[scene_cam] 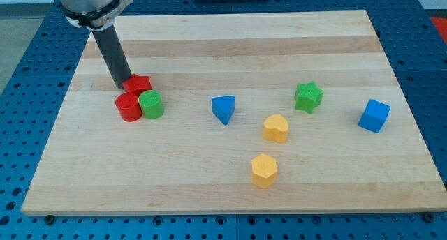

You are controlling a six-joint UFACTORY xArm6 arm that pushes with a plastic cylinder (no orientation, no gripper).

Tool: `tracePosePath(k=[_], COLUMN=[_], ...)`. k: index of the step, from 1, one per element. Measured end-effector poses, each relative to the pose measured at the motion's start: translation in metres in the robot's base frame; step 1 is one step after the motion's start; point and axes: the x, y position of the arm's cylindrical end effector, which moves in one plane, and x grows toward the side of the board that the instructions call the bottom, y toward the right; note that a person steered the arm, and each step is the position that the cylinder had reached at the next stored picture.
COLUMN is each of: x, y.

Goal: Slide the green star to the center

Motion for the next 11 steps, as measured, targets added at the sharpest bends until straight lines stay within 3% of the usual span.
tracePosePath(k=[1, 2, 4, 7, 8, 9, 11], x=[-0.034, -0.060, -0.058, -0.007, 0.023, 0.043, 0.043], y=[0.002, 0.045, 0.205, 0.432, 0.459, 0.443, 0.337])
